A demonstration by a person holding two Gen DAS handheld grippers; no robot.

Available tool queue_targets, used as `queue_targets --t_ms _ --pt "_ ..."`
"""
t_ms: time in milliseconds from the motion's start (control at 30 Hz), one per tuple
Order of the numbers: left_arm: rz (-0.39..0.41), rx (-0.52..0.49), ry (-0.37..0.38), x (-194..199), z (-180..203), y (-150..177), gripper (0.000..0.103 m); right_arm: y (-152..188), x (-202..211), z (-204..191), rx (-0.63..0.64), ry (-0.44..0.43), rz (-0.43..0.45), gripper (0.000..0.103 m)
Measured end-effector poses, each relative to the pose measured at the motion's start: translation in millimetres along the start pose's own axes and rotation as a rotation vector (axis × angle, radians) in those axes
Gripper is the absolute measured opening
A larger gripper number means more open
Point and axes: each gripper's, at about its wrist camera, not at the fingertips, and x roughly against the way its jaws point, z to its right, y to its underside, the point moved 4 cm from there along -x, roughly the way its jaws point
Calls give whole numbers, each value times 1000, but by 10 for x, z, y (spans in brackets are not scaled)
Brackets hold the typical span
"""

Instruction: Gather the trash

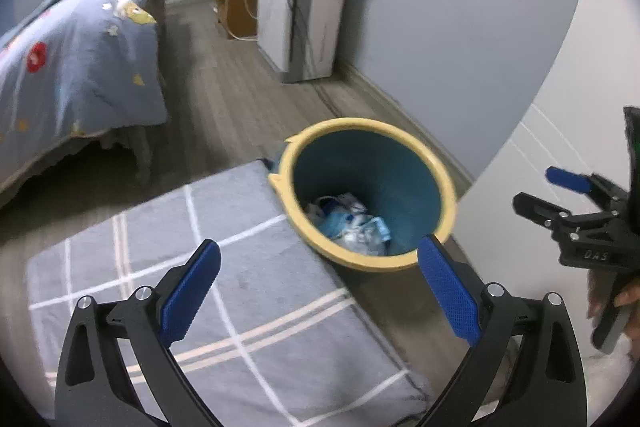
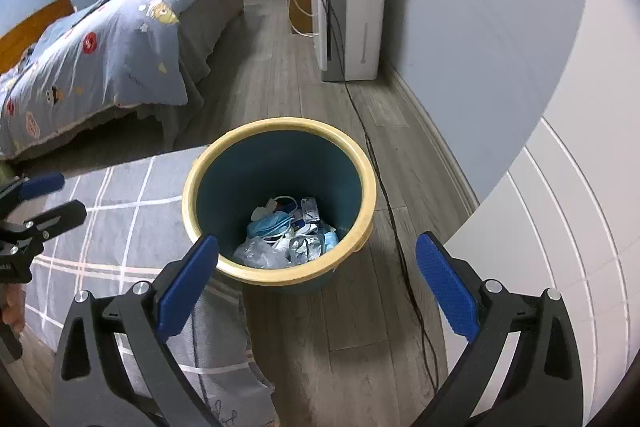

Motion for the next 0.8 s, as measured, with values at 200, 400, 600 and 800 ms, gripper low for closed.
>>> queue_targets --t_ms 200,400,600,800 --pt "30 -84 -55 10 89 -7 98 -22 -86 13 -9 -4 -16 97" --pt "17 -76 -36 -28 115 -8 98 -4 -96 74 -33 -5 -11 97" --pt "14 -76 -35 -49 108 -6 98 5 -98 96 -38 -5 -11 97" --pt "12 -75 -36 -62 117 -8 98 5 -101 104 -40 -7 -12 97"
